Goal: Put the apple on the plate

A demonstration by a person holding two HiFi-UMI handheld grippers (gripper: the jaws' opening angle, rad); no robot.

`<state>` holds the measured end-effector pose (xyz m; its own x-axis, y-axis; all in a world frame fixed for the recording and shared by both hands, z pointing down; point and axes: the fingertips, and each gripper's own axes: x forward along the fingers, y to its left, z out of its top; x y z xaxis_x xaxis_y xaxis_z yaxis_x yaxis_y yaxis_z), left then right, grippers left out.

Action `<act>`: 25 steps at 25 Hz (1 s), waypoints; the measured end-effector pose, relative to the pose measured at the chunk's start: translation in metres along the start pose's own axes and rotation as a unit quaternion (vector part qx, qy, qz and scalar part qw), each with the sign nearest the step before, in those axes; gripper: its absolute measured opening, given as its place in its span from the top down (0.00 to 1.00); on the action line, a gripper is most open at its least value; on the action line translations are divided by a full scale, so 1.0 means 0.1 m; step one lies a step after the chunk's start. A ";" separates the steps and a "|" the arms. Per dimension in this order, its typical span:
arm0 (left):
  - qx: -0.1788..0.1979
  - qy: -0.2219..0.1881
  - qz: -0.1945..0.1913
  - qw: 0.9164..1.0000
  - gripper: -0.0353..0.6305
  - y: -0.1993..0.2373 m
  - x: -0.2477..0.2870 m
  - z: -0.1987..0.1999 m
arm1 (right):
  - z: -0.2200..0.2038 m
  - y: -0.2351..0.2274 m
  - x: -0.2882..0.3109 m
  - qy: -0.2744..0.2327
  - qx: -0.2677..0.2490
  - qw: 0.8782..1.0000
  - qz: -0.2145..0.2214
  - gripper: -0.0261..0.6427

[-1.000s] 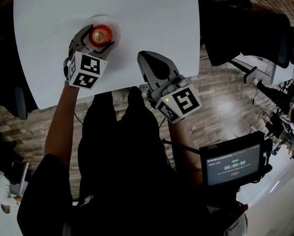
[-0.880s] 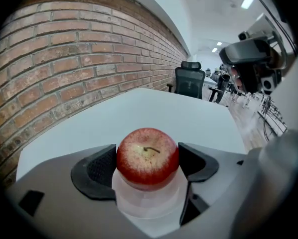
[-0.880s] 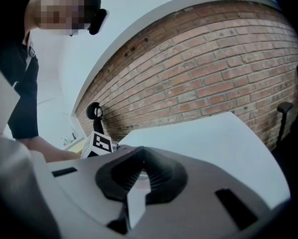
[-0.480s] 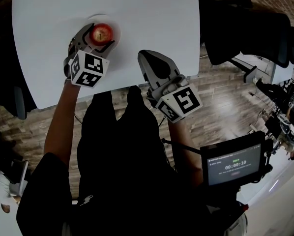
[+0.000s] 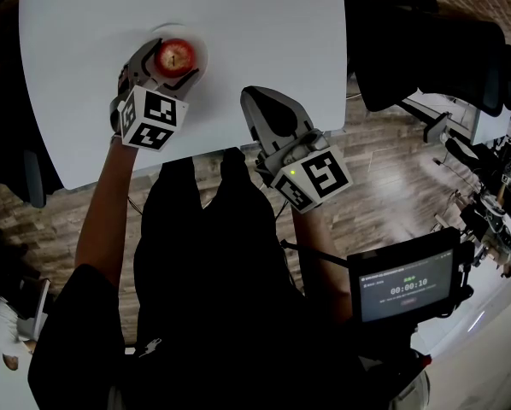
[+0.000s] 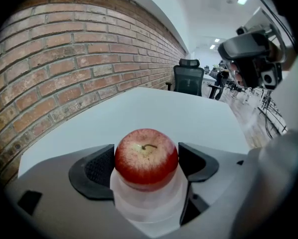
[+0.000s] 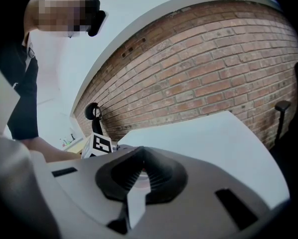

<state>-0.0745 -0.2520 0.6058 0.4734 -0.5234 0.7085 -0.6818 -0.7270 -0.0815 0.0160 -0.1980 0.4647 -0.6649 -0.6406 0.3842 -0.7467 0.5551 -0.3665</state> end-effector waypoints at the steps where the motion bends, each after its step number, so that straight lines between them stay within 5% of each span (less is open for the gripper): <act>1: 0.000 0.000 0.000 1.000 0.36 0.00 0.00 0.00 | 0.00 0.00 0.00 0.000 0.000 1.000 0.000 0.96; 25: -0.009 -0.028 0.030 0.999 0.33 0.10 -0.13 0.13 | 0.09 0.03 -0.09 -0.018 -0.013 1.000 0.002 0.96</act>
<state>-0.0796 -0.2584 0.5867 0.4620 -0.5904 0.6618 -0.7193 -0.6859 -0.1098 0.0204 -0.1953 0.4527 -0.6673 -0.6561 0.3526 -0.7444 0.5713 -0.3458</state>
